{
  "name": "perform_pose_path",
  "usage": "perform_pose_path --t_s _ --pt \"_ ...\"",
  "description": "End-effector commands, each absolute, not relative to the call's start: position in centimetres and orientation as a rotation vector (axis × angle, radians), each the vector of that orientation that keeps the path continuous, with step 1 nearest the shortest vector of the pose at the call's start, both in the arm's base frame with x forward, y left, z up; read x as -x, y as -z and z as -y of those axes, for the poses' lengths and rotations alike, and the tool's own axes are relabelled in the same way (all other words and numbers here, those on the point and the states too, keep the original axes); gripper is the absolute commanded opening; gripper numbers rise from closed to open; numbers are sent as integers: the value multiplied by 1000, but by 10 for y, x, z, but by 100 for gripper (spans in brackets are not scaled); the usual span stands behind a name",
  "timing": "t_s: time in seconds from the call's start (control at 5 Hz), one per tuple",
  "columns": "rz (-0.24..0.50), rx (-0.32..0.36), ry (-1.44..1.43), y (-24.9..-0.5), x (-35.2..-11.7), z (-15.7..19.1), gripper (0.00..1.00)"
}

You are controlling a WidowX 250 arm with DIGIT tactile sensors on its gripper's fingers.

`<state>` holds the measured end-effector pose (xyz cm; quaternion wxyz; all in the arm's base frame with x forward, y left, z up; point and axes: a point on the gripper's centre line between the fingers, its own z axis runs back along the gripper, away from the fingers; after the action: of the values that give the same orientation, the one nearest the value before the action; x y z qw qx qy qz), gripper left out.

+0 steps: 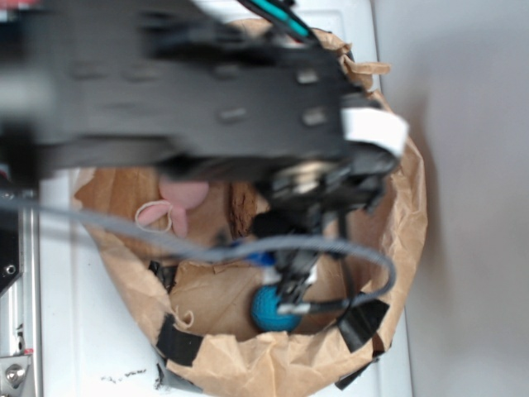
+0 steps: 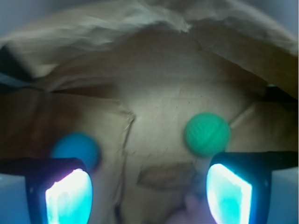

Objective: Grab the green ball.

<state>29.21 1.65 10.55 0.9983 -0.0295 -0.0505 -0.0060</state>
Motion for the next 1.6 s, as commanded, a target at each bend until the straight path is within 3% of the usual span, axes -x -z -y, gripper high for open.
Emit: perform_pose_path --t_s 0.0,0.4,0.6,0.8,1.0,1.4 --pt "166 72 35 -98 -304 -48 100" --pt "183 17 76 -67 -295 -45 100" --pt "231 -13 94 -37 -291 -32 100" --pt "263 -36 68 -24 -295 -27 95" --pt "282 -54 45 -17 -296 -24 0" --pt "239 2 32 -53 -296 -25 0"
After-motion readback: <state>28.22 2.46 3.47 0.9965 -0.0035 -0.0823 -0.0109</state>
